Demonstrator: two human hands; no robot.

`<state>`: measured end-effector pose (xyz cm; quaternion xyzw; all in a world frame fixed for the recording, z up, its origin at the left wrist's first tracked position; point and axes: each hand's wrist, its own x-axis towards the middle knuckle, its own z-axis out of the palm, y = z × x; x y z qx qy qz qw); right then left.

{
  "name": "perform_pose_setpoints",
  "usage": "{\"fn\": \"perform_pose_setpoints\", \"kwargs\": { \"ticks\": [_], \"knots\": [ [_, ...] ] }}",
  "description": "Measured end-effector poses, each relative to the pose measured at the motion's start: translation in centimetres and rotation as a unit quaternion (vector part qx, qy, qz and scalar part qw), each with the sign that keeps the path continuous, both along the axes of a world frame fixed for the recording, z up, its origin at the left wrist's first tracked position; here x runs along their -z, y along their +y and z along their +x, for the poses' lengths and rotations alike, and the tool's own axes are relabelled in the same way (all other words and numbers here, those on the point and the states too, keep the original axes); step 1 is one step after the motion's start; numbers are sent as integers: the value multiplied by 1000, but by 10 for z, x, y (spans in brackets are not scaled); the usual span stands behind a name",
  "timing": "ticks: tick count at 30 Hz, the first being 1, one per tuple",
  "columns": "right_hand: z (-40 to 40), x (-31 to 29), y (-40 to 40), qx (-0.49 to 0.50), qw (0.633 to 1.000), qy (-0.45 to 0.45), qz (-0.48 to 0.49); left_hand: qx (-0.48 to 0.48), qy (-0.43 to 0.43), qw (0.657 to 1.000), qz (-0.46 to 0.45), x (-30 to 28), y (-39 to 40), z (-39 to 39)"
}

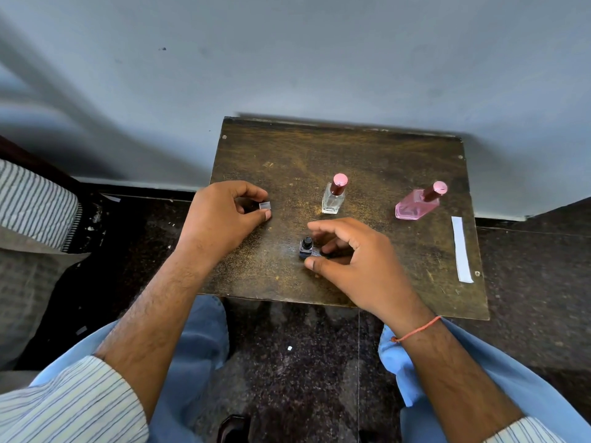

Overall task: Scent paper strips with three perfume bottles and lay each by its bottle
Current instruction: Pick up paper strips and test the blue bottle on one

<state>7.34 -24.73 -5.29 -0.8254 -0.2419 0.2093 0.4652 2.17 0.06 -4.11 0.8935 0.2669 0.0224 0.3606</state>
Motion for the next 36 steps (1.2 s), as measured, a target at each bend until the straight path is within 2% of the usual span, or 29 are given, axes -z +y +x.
{"fn": "perform_pose_setpoints", "kwargs": {
  "ticks": [4,8,13,18,26,31,36],
  "knots": [
    [7,-2,-14,-15,999,-16,-42,15,-4,1000,0,-3,-2,0],
    [16,-11,-47,-19,995,-33,-96,20,-58,998,4,-4,-11,0],
    [39,-17,-85,102,984,-50,-139,-3,-126,992,-8,-4,-16,3],
    [59,-26,-134,228,942,-104,-224,-22,-175,983,-58,-11,-29,8],
    [68,-19,-156,266,915,-59,-297,-33,-170,982,-80,-11,-38,13],
    [71,-20,-159,271,914,-29,-300,-39,-172,981,-84,-18,-40,13],
    [72,-21,-159,284,913,-48,-290,-33,-171,982,-79,-18,-37,12]
  ]
}}
